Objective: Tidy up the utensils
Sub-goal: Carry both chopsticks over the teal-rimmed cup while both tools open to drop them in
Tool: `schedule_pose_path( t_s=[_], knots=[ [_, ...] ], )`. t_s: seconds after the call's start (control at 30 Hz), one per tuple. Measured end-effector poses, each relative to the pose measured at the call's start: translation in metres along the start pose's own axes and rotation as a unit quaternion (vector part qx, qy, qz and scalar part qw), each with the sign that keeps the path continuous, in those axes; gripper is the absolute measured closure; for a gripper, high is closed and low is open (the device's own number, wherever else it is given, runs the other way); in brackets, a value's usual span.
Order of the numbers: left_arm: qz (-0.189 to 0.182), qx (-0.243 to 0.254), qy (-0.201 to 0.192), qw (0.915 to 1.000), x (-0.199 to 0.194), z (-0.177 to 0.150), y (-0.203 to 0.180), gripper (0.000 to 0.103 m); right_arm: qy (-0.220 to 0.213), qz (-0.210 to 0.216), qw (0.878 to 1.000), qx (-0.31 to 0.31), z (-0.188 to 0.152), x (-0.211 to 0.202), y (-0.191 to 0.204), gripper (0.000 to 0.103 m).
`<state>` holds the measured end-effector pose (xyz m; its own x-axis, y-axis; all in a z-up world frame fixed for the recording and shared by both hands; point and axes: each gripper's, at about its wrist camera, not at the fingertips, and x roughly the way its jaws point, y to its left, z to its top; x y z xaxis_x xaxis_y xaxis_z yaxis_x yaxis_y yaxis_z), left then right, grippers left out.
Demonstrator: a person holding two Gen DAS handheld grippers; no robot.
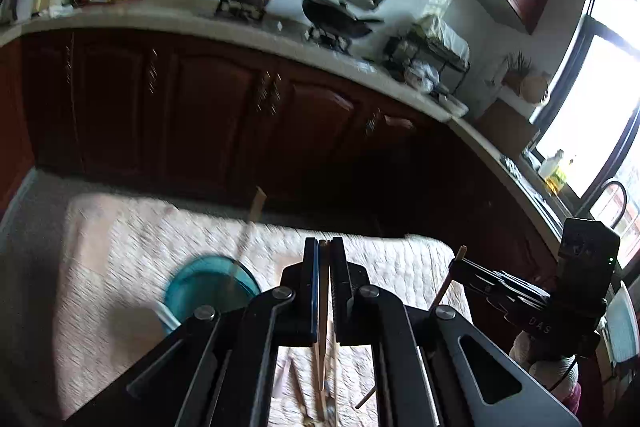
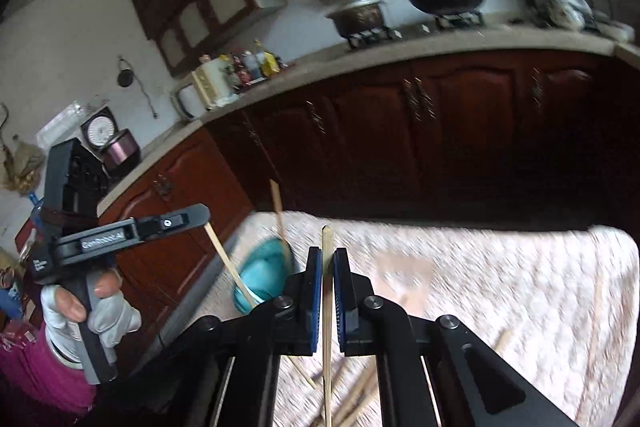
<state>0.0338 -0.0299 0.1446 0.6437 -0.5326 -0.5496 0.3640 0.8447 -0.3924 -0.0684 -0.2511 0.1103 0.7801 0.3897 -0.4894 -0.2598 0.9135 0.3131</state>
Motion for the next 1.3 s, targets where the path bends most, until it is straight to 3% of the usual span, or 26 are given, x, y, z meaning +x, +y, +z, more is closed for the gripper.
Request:
schedule_pose_path(
  t_s=[0.23,0.53,0.77,1.03,1.3],
  knots=[
    [0.061,0.004,-0.054,0.9966,-0.027,0.038,0.032,0.098,-0.031,0.021,0.999,-0.022,0.048,0.036,0.046,0.096],
    [0.145,0.012,-0.072,0.9867,0.002,0.045,0.066,0.098,-0.034,0.011,0.999,-0.027,0.071,0.105,0.072,0.096],
    [0.163,0.015,-0.049,0.9852,0.032,0.027,0.082,0.098,-0.029,-0.01,0.999,-0.015,0.061,0.137,0.06,0.096],
    [0.158,0.003,-0.012,0.9873,0.059,0.003,0.089,0.098,0.027,-0.013,0.999,-0.011,0.034,0.175,0.043,0.096],
    [0.166,0.011,-0.011,0.986,0.064,-0.003,0.085,0.098,0.057,-0.009,0.998,-0.002,0.02,0.198,0.032,0.092]
  ],
)
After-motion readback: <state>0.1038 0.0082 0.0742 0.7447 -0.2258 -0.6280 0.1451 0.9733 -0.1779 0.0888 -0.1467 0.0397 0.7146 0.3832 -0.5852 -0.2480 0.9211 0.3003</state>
